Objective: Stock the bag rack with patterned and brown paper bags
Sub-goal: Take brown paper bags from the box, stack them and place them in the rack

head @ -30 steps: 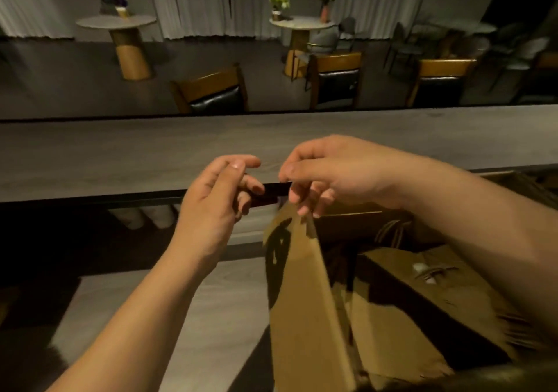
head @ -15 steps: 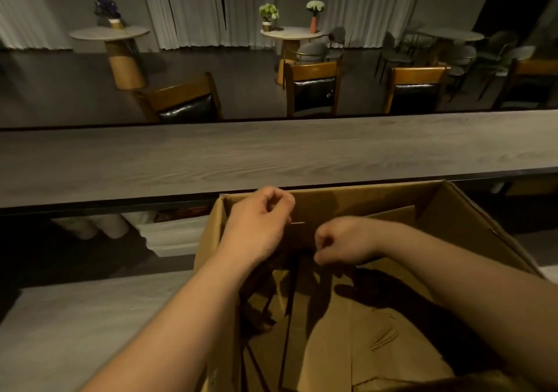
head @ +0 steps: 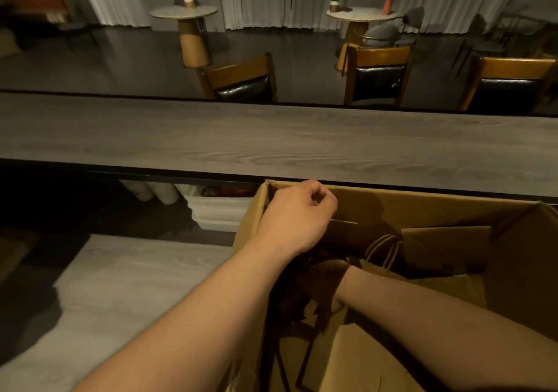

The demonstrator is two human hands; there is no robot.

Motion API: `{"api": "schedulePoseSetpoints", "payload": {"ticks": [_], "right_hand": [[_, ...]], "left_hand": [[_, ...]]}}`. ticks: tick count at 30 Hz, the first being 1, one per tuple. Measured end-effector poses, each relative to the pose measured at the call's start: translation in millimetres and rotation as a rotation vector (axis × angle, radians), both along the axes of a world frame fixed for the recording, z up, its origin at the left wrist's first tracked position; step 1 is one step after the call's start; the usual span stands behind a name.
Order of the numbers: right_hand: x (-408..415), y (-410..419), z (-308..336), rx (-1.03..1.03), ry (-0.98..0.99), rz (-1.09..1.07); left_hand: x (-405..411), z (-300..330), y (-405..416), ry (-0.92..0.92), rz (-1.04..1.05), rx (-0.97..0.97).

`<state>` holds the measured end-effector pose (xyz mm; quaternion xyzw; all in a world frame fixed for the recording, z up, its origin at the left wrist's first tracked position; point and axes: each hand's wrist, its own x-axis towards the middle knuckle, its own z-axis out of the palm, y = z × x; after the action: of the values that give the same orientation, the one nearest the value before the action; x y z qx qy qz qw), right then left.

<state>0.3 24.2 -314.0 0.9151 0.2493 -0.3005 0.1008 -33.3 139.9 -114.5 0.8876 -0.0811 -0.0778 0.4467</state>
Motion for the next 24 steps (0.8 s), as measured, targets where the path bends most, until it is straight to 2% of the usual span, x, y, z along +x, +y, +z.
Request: {"api": "schedulePoseSetpoints", "payload": {"ticks": [6, 7, 9, 15, 18, 22, 24], "right_hand": [[9.2, -4.3, 16.3, -0.020, 0.187, 0.066], [9.9, -5.7, 17.9, -0.074, 0.212, 0.081], [13.4, -7.9, 21.2, -0.159, 0.211, 0.033], [13.7, -24.4, 81.2, -0.234, 0.203, -0.095], [4.9, -35.8, 122.5, -0.066, 0.128, -0.246], [-14.1, -45.1, 199.1, 0.138, 0.046, -0.288], [-23.9, -55.2, 233.0, 0.272, -0.005, -0.389]], "left_hand": [[4.2, -0.7, 0.3, 0.010, -0.002, -0.011], [4.7, -0.8, 0.7, 0.013, -0.004, -0.020], [4.6, -1.3, 1.9, 0.015, -0.008, -0.041], [6.7, -1.3, 5.0, 0.016, -0.026, -0.060], [7.3, -2.0, 4.5, 0.028, -0.039, -0.107], [6.2, -3.4, 3.3, 0.056, -0.011, -0.181], [4.1, -0.2, 3.2, 0.092, -0.015, -0.257]]}}
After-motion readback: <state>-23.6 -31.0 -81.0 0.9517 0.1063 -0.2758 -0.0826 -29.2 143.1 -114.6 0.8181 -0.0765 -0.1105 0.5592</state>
